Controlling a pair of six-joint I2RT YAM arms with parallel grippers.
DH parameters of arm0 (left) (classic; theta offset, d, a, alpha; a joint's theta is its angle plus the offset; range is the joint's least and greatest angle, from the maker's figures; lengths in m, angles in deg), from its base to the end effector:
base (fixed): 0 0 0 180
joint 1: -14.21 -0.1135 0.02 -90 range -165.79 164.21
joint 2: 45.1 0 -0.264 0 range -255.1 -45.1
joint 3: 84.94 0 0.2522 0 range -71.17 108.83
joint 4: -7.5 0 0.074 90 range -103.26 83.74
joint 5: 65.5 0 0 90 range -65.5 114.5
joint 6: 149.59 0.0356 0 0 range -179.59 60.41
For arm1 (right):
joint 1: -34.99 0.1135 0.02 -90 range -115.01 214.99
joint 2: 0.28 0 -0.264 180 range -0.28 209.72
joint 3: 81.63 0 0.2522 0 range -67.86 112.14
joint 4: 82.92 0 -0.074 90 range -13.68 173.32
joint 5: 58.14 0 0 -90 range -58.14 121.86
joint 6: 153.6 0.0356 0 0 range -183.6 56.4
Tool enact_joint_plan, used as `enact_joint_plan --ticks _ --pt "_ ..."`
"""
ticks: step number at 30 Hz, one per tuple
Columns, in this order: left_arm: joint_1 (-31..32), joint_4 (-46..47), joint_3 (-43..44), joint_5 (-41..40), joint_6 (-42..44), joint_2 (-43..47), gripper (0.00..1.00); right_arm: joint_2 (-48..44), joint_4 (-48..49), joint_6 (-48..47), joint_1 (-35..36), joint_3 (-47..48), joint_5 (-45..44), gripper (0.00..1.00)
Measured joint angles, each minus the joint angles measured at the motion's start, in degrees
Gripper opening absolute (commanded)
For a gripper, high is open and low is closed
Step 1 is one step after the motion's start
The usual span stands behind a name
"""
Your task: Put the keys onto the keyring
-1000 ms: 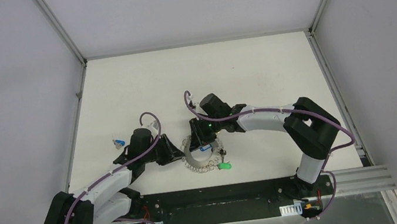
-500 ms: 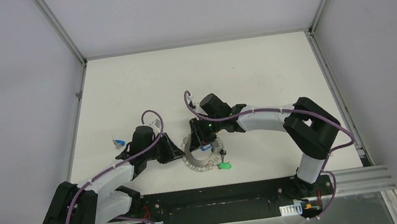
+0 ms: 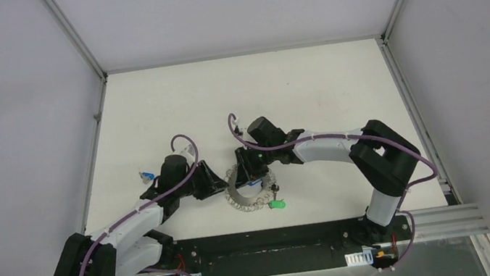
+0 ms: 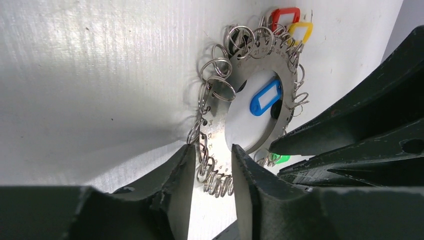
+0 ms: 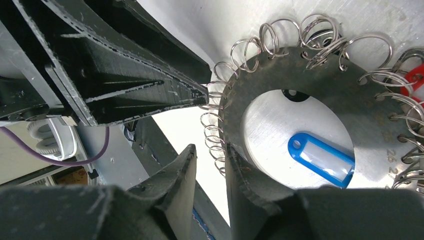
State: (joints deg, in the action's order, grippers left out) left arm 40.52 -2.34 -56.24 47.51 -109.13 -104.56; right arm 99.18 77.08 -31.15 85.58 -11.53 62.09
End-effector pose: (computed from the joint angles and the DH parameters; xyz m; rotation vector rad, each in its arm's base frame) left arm 0.1584 -0.0939 0.1424 -0.2711 2.4691 -1.0962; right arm 0.2093 0.2829 0.1708 -0.6907 2.6175 1.2059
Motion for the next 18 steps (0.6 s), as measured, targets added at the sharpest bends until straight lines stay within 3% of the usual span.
enact_joint_plan --ticks 3,11,18 --pt "0.0 -1.0 0.1 -0.8 -0.4 0.8 0.27 0.0 0.0 0.0 0.0 0.0 0.0 0.3" --pt "0.0 -9.1 2.7 -4.0 1.8 3.8 0.36 0.0 0.0 0.0 0.0 0.0 0.0 0.3" --pt "0.0 -11.1 3.7 -6.5 3.1 3.1 0.32 0.0 0.0 0.0 0.0 0.0 0.0 0.3"
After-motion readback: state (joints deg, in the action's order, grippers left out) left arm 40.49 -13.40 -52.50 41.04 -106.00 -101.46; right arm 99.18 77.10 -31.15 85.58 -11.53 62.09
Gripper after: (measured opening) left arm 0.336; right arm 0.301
